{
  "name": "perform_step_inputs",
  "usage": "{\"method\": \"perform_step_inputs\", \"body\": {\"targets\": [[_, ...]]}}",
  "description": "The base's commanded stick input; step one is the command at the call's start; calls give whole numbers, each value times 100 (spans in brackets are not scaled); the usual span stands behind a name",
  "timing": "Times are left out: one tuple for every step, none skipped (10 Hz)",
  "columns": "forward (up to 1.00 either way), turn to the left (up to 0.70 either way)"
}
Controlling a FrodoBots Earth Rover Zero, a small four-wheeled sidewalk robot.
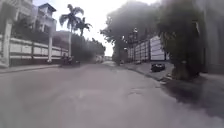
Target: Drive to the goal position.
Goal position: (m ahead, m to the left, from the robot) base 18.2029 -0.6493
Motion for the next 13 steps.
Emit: {"method": "perform_step_inputs", "body": {"targets": [[100, 0], [100, 0], [100, 0], [100, 0], [100, 0], [100, 0], [100, 0], [100, 0], [100, 0], [100, 0], [100, 0], [100, 0], [100, 0]]}}
